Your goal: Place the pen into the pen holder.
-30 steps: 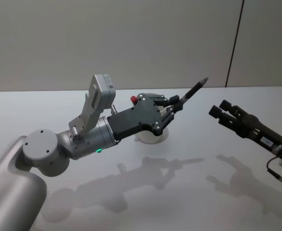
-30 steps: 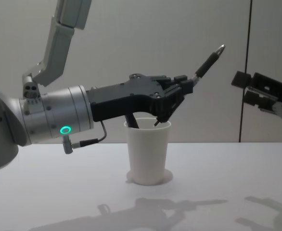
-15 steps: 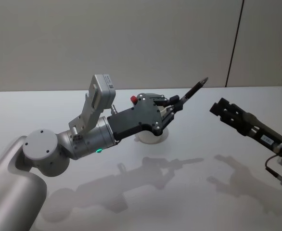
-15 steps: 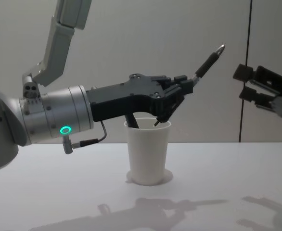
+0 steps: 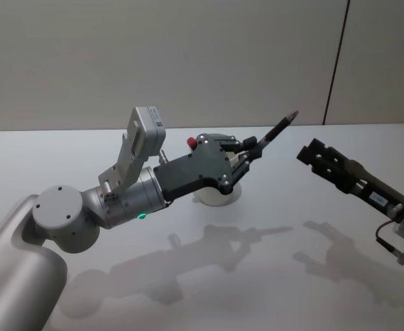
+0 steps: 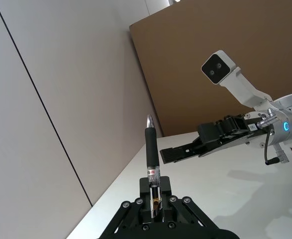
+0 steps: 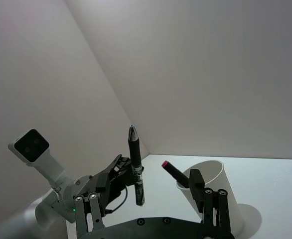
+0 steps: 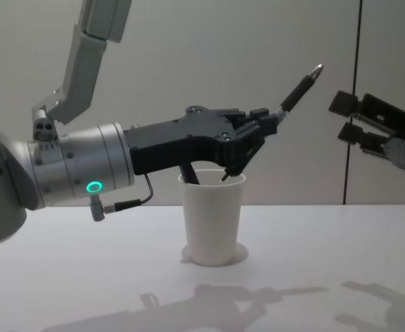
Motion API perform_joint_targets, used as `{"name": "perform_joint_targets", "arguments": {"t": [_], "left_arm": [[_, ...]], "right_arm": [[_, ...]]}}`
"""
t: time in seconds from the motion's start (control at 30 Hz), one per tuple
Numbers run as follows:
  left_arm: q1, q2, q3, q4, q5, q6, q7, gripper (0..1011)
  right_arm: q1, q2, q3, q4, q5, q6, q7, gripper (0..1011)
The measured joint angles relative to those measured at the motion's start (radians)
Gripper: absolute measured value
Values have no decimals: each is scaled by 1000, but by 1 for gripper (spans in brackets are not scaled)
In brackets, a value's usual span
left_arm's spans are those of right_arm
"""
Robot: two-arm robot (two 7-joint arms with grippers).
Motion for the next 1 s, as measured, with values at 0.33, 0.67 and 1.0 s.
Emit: {"name": "perform_joint_targets", "arguments": {"t": [0.33,0.67,1.0], "left_arm": [[0,0,0,0,0,0,0,120],[0,0,0,0,0,0,0,120],[0,0,0,0,0,0,0,120]], "right_arm": [[0,-1,-13,-1,-6,-36,-7,1002],[3,-2,-24,-2,-3,-65,-5,1002],[17,-7,-36,3,-7,-85,-25,1002]]}}
